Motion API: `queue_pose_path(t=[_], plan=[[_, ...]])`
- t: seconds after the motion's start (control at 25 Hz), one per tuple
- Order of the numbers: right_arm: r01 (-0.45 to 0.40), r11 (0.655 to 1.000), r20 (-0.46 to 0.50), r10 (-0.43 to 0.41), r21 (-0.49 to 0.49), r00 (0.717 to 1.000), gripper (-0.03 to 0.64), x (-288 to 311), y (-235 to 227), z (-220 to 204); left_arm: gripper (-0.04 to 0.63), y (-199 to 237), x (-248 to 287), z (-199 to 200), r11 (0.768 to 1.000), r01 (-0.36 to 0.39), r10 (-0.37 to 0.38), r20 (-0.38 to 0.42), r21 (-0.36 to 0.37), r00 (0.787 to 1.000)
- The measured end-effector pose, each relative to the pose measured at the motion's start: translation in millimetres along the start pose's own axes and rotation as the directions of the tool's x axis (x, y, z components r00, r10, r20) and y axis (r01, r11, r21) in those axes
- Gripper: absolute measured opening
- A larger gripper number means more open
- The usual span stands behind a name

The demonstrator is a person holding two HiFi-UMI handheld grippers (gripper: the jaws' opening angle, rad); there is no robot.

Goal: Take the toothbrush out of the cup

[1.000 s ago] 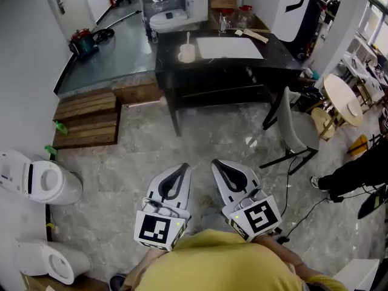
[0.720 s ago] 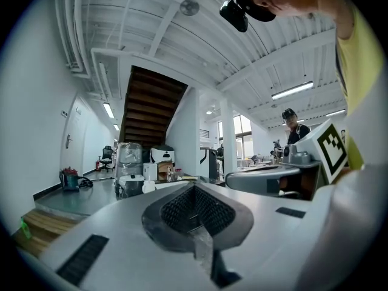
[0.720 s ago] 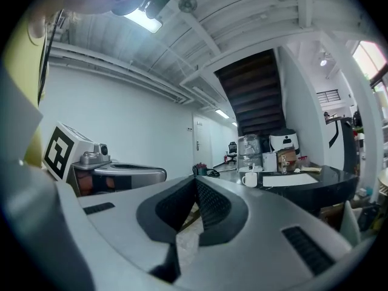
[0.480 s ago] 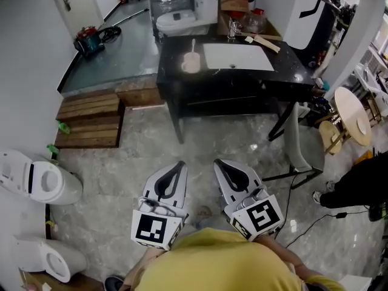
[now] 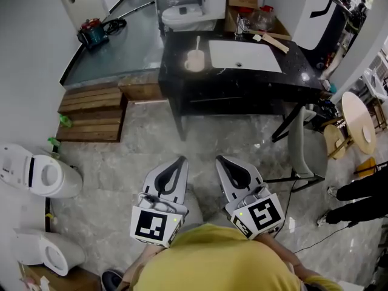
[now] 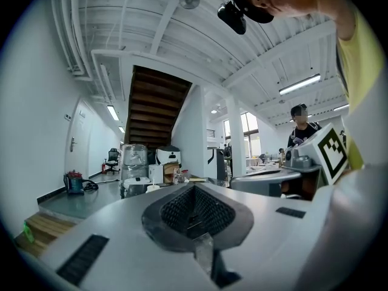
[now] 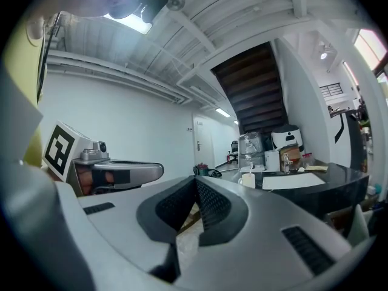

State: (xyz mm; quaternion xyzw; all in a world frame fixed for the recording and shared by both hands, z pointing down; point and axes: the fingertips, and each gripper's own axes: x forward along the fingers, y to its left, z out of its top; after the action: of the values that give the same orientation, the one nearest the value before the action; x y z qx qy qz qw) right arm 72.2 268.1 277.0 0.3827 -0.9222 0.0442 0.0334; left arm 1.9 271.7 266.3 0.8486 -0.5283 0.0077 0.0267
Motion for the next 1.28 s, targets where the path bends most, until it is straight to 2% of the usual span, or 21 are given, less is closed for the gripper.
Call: queue_pose_path(t=[0.16,0.52,0.64,0.84,0.96,1.28], plan=[[-0.004,1.000,-0.002,0.004,0.000,1.000,0.017,16.6,-11.6,1.8,0.011,9.6,17.8,-2.7,1.000,0.006,-0.006,-0.031,0.002,0.999],[0.027,1.000,-0.002,-0.027,0.007,1.000,0.017,74.9,-48.9,6.4,0.011,51.9,74.7,0.3,0.999,0.032,-0.033,-0.012,-0.012,0.999],[0.047,0.998,0.008,-0.047,0.032,0.999,0.017,102.7,-63.6,11.7,0.011,71.0,98.6,0.7,0.998,0.050,-0.051,-0.013,-0.022,0.999],[0.069,0.998,0.024,-0.069,0.002,0.997,0.017,150.5,-85.7,25.7,0.011,112.1,134.2,-0.4,0.998,0.068,-0.068,-0.029,-0.014,0.997],[0.088,0.996,0.024,-0.087,-0.007,0.996,0.017,173.1,-97.0,30.2,0.011,130.6,154.6,3.3,0.996,0.090,-0.090,-0.008,-0.019,0.996],[0.157,0.988,0.025,-0.158,0.006,0.987,0.017,210.9,-121.9,30.9,0.011,160.3,193.5,0.5,0.987,0.162,-0.162,-0.010,-0.009,0.987]])
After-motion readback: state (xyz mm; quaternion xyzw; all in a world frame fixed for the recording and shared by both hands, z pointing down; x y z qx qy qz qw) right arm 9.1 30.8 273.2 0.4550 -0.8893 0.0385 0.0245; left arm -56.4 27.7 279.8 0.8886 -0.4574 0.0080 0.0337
